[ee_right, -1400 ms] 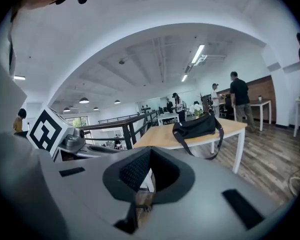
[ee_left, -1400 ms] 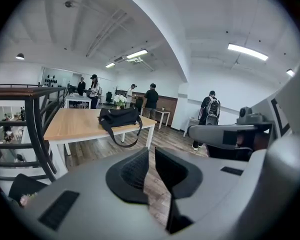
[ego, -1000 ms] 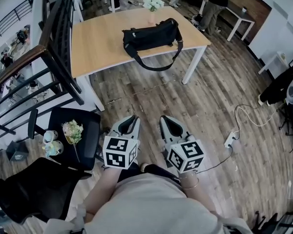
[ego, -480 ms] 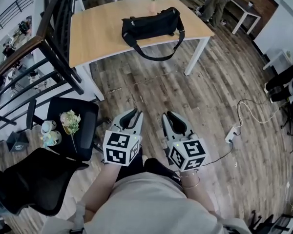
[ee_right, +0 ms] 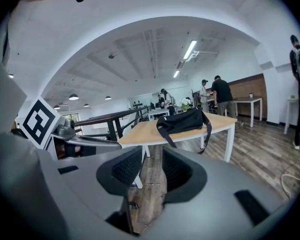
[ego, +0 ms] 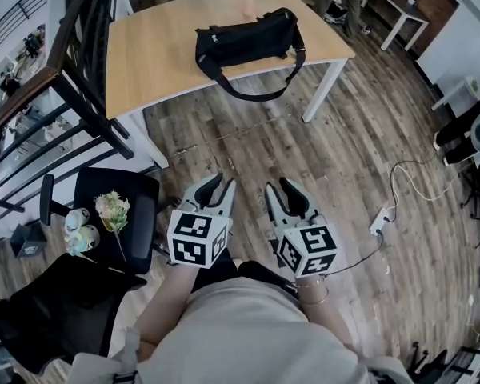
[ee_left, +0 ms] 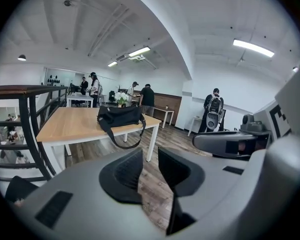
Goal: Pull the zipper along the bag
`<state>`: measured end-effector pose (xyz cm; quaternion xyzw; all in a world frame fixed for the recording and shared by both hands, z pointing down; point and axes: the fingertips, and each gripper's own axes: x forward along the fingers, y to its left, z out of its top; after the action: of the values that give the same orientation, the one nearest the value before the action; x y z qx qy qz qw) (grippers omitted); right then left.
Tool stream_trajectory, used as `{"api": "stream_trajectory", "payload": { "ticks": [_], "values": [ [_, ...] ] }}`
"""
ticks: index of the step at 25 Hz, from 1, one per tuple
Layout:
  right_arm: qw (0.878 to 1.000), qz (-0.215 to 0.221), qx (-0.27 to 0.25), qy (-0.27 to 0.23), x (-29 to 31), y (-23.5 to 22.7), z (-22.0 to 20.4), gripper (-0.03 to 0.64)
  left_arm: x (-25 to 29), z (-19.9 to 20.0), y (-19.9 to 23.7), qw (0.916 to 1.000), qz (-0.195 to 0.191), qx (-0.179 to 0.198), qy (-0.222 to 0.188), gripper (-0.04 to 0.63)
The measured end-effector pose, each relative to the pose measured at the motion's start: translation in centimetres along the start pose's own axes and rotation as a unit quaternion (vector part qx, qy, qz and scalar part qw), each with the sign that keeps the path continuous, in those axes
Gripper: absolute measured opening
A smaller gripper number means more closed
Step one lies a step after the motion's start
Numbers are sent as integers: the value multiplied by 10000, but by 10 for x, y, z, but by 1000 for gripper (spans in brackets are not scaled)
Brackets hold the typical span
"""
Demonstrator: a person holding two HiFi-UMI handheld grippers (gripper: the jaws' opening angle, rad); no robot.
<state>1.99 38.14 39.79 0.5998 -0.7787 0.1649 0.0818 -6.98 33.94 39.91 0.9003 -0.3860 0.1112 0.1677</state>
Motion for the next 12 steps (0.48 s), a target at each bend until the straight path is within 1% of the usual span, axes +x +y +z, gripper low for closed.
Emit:
{"api": "stream_trajectory", "payload": {
  "ticks": [3,6,12],
  "values": [
    [10000,0,-73,6,32,-6,13,124,20,12,20,10000,-29,-10,12,92],
    [9999,-27,-150,15,67,-15,32,123,44,29,40,9999,-164,22,18,92],
    [9998,-185,-76,-58,126,-29,65,123,88,67,77,9992,-381,136,-58,92]
  ]
}}
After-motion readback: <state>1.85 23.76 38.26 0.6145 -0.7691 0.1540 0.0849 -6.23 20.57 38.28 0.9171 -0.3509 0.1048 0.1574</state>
